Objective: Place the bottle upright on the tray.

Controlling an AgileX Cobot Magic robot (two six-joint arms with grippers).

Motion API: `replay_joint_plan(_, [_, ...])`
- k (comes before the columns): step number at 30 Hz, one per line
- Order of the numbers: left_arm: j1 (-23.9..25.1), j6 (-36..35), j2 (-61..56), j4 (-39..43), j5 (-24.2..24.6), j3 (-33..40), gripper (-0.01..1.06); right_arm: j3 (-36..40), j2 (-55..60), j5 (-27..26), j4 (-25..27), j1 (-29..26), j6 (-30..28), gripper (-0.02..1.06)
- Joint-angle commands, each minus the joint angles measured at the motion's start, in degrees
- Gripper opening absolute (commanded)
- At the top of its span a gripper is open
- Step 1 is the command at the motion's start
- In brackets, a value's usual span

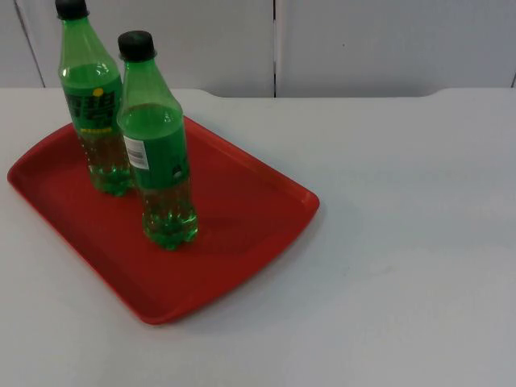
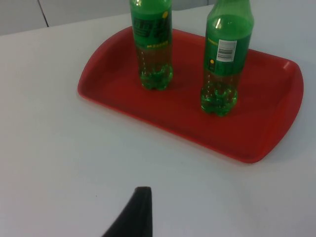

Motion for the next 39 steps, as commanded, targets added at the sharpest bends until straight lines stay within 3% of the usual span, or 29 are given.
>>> replay_joint_plan(1, [-0.3,0.0,-0.2,0.3,-0.4,0.4,1.05,0.1,-0.2,-0.2,-0.1,-1.5,-0.1,1.05])
replay_joint_plan(27, [-0.3,0.0,-0.2,0.3,-0.4,0.4,1.05,0.1,-0.2,-0.3,0.1,-19.0,-0.1,1.05])
replay_joint_plan(39, [-0.3,0.0,-0.2,0.3,-0.4,0.4,1.05,0.1,-0.2,-0.3,0.1,-20.1,-0.1,1.05])
